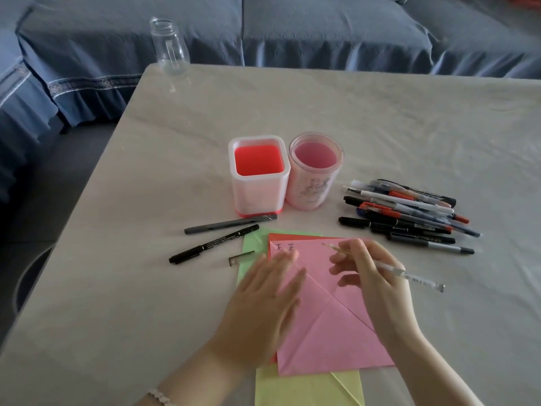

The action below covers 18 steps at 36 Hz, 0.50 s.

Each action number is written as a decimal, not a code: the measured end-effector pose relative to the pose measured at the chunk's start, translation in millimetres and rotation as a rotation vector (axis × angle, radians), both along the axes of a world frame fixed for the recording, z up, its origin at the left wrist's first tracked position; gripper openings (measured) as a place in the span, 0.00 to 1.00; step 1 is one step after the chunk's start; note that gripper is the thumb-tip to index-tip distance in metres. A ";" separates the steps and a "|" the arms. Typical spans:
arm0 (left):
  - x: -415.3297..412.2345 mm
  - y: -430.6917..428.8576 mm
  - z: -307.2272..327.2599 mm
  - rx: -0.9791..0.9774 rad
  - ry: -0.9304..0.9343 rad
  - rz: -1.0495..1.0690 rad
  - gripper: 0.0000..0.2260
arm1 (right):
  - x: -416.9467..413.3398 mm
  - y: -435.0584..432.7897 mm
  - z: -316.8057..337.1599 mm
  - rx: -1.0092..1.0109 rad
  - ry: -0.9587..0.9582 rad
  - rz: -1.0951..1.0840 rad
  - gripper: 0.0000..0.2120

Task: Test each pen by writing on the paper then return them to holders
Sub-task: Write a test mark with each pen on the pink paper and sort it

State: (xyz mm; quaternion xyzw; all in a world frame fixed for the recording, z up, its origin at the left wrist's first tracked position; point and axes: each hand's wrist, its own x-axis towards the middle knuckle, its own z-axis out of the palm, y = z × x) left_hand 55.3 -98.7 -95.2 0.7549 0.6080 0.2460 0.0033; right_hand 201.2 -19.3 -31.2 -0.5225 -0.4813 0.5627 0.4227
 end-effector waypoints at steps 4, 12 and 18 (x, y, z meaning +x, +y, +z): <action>6.3 -5.1 -9.2 -0.160 0.071 -0.109 0.21 | -6.8 9.9 -9.5 0.067 -0.043 -0.010 0.10; 5.8 -1.5 -7.7 -0.257 0.009 -0.066 0.21 | -26.7 31.6 -30.1 0.200 -0.195 -0.104 0.18; 4.9 -1.1 -4.8 -0.269 -0.063 -0.061 0.20 | -37.2 40.9 -52.2 0.312 -0.362 -0.174 0.22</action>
